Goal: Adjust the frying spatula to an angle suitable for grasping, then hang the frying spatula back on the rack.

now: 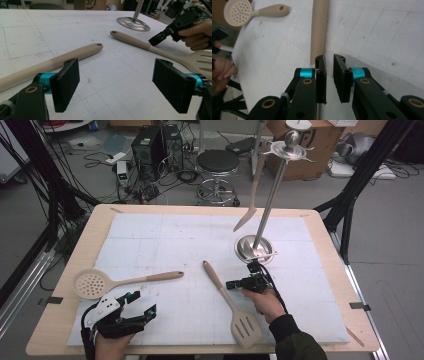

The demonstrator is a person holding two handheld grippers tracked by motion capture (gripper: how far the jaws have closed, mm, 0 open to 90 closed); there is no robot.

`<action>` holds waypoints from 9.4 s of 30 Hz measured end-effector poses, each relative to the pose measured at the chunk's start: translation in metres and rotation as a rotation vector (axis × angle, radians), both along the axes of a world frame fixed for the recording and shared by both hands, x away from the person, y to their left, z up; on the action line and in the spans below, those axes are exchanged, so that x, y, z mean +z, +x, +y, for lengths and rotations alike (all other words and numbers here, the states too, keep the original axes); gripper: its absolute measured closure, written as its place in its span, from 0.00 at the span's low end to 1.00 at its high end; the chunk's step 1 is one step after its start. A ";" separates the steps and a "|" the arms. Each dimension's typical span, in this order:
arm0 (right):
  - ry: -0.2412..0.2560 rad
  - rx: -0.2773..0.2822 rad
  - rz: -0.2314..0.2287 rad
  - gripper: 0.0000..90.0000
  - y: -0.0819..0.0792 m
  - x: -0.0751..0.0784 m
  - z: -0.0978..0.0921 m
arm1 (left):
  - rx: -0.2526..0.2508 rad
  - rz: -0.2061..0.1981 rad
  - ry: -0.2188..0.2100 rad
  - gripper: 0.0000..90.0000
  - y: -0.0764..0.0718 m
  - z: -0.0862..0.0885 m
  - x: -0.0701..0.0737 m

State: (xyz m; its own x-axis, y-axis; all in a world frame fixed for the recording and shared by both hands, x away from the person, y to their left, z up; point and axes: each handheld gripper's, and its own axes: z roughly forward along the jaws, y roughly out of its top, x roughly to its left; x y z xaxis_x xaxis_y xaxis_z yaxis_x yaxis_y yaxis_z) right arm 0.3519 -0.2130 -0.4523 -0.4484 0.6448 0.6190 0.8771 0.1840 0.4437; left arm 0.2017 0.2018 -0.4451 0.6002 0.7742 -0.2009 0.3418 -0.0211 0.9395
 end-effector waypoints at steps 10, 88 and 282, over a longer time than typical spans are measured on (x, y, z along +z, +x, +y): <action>0.047 -0.018 0.013 0.65 -0.005 0.009 -0.011 | -0.012 -0.004 0.002 0.25 0.003 -0.005 0.000; -0.538 0.135 -0.267 0.80 -0.053 0.022 0.064 | -0.034 -0.009 0.002 0.26 0.004 -0.012 0.001; -0.034 -0.573 -0.827 0.63 -0.040 0.168 -0.048 | -0.005 -0.013 -0.004 0.26 0.001 -0.003 0.001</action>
